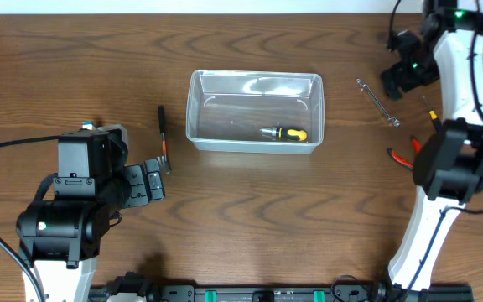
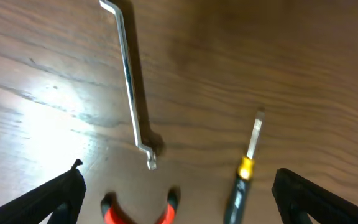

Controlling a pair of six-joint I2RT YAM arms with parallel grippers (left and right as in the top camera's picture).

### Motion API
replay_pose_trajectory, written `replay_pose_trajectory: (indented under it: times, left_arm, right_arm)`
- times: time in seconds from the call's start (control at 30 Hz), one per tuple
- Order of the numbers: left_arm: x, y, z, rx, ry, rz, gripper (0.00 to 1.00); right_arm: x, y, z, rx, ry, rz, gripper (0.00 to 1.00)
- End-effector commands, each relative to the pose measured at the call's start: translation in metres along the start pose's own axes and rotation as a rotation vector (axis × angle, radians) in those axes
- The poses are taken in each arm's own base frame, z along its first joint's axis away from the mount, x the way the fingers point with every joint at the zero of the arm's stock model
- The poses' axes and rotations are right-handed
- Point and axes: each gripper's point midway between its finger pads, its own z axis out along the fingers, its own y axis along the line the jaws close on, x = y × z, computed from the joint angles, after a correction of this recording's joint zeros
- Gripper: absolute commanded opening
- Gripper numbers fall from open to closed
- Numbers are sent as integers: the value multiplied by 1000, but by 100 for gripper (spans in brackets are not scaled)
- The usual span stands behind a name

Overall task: Pack container
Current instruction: 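Move the right gripper to the silver wrench, then close the right gripper on the silver wrench and lift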

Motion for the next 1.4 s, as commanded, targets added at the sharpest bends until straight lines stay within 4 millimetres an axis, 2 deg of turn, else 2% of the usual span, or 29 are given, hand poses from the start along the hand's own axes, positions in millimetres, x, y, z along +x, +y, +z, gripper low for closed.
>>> replay_pose_trajectory:
  times: [0.0, 0.1, 0.33, 0.57, 0.67, 1.03, 1.2, 1.37]
  left_arm:
    - [-4, 2, -4, -12, -17, -13, 98]
    - [-4, 2, -4, -12, -17, -13, 98]
    - [-5, 2, -4, -11, -21, -14, 98]
    - [-5, 2, -4, -11, -21, -13, 98]
    - [-5, 2, -4, -11, -21, -14, 98]
    - [-5, 2, -4, -12, -21, -14, 98]
    - [-5, 2, -4, -11, -20, -14, 98]
    - [-5, 2, -4, -12, -21, -14, 98]
  right_arm:
    - [-3, 12, 28, -25, 45, -56, 97]
    - [-5, 16, 49, -38, 65, -63, 97]
    - [-6, 26, 74, -76, 87, -74, 98]
    - [-5, 30, 87, -95, 92, -74, 97]
    - [-6, 39, 91, -146, 76, -74, 97]
    - [11, 53, 112, -194, 121, -79, 97]
    - [13, 55, 114, -199, 126, -78, 87]
    - [12, 55, 113, -198, 127, -63, 70]
